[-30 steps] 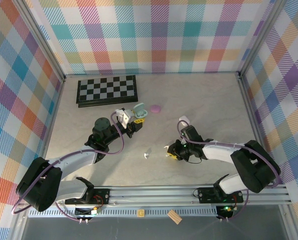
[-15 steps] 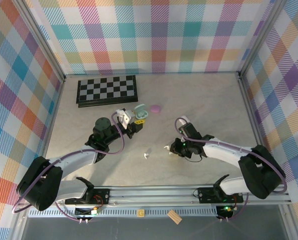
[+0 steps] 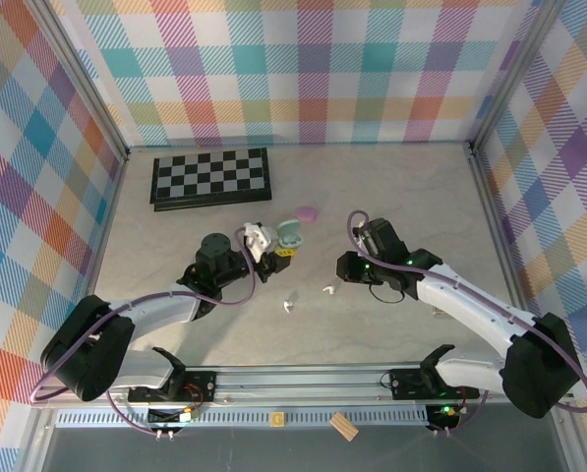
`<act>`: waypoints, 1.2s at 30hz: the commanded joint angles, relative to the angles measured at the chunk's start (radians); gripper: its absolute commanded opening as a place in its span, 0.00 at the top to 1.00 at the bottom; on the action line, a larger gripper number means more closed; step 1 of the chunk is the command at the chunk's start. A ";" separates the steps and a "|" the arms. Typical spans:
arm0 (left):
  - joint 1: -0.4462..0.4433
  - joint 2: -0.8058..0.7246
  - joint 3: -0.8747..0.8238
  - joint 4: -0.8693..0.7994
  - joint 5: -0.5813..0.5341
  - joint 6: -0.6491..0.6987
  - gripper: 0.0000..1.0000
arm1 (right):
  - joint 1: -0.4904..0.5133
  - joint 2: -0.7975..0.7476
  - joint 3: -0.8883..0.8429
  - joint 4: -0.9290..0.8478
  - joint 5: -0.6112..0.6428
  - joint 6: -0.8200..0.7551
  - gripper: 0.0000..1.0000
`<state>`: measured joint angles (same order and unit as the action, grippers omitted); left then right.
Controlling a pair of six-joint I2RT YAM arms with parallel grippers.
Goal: Insert the wireless bluetooth earbuds into the charging case
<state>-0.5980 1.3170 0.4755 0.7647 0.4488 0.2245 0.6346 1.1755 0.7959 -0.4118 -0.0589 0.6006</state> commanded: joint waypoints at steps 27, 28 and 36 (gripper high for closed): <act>-0.177 0.176 0.126 -0.041 0.045 0.093 0.71 | 0.004 -0.041 0.120 -0.022 -0.130 -0.195 0.81; -0.179 0.176 0.127 -0.041 0.045 0.093 0.70 | 0.004 -0.039 0.120 -0.021 -0.128 -0.196 0.81; -0.179 0.163 0.130 -0.043 0.039 0.094 0.71 | 0.004 -0.012 0.117 -0.048 -0.114 -0.214 0.81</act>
<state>-0.7692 1.4879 0.5835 0.7078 0.4744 0.3012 0.6342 1.1557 0.8875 -0.4385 -0.1684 0.4126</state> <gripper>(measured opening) 0.351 0.191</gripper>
